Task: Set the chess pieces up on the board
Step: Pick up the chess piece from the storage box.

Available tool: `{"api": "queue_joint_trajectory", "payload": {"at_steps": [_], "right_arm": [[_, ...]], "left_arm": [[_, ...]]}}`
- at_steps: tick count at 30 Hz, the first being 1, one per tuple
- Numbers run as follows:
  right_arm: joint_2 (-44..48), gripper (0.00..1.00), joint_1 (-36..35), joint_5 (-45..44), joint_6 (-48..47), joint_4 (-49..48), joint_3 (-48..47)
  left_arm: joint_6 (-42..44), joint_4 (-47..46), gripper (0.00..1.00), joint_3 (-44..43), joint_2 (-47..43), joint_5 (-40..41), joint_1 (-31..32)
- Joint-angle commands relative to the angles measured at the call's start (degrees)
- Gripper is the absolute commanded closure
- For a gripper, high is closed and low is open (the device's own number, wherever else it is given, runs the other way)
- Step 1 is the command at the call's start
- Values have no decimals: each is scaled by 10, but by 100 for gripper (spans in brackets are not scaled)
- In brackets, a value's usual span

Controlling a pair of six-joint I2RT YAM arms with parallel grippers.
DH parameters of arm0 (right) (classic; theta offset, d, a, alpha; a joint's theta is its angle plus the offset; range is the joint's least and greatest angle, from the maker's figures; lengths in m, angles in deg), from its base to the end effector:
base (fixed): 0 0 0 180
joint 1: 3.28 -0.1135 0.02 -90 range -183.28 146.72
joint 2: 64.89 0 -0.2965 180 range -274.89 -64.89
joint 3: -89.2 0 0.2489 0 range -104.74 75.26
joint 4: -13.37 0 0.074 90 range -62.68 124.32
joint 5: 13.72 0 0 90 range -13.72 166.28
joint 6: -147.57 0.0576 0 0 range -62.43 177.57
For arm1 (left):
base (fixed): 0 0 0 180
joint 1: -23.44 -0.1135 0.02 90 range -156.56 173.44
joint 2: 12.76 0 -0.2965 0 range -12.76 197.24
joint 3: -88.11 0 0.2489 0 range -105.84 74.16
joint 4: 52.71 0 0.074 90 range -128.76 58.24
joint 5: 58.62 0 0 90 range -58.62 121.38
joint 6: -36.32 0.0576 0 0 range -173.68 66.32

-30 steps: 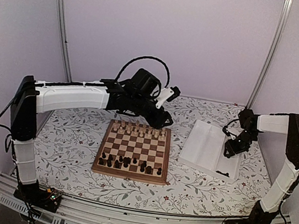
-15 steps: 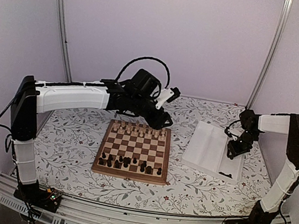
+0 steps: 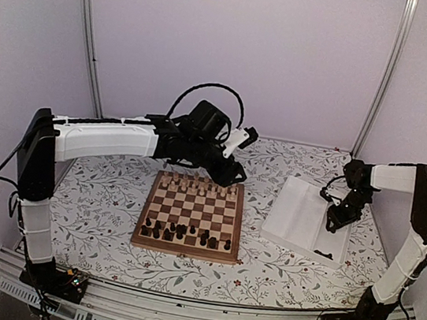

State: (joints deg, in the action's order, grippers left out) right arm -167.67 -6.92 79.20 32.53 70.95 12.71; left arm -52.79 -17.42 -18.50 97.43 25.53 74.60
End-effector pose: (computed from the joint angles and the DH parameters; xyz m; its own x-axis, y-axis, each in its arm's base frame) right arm 0.3220 0.0234 0.1616 -0.8699 -0.4789 -0.1182 -0.4823 0.8760 0.0007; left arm 0.2921 -0.3721 0.2938 -0.3807 0.4975 -0.7795 0.8306 0.5544 -0.0519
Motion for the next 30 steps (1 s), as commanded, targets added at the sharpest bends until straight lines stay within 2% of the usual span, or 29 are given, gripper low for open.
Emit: {"api": "queue_joint_trajectory", "payload": {"at_steps": [1,7,11,15,22,26,30], "right_arm": [[29,61,3,-4,-20,15,20],[38,56,3,-48,-10,21,42],[34,59,3,-48,-3,20,45],[34,61,3,-36,2,16,29],[4,57,3,63,21,28,-22],[-13,61,4,54,21,31,-23],[-1,60,3,19,16,24,-8]], "left_arm": [[7,0,42,-20,15,-9,1],[8,-2,42,-20,18,-13,1],[5,-5,42,-16,16,-17,1],[1,-8,42,-6,10,-18,1],[-7,-7,42,0,-1,-21,2],[-7,-8,42,2,-3,-23,2],[-7,-14,42,6,-4,-28,3]]}}
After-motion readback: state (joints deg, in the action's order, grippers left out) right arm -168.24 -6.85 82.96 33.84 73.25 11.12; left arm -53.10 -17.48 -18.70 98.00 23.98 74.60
